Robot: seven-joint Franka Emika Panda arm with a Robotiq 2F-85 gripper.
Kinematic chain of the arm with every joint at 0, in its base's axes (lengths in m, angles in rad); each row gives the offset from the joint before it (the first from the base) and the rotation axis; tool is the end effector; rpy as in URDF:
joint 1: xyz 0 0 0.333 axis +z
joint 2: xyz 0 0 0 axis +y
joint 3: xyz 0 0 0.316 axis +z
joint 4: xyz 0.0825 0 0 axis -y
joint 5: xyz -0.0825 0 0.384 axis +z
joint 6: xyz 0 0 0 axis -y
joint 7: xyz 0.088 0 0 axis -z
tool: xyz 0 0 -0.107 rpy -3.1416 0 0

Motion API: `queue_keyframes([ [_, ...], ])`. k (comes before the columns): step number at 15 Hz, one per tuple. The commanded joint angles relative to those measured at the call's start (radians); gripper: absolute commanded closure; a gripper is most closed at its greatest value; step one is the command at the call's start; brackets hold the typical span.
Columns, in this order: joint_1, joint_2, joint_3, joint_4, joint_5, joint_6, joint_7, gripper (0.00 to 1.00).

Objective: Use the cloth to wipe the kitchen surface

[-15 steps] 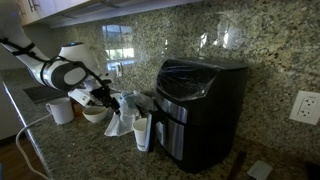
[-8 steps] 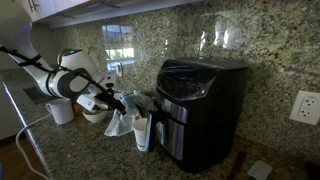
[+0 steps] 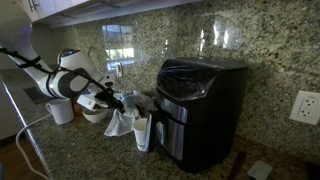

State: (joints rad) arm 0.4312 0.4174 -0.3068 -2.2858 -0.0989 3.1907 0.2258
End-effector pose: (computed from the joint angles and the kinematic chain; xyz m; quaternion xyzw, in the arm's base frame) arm 0.5647 0.0817 0.2318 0.9664 0.0267 0.2547 0.0222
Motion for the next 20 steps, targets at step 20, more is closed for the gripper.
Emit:
queue_keyframes([
  [20, -0.25, -0.603, 0.163, -0.196, 0.057, -0.608, -0.044, 0.98],
])
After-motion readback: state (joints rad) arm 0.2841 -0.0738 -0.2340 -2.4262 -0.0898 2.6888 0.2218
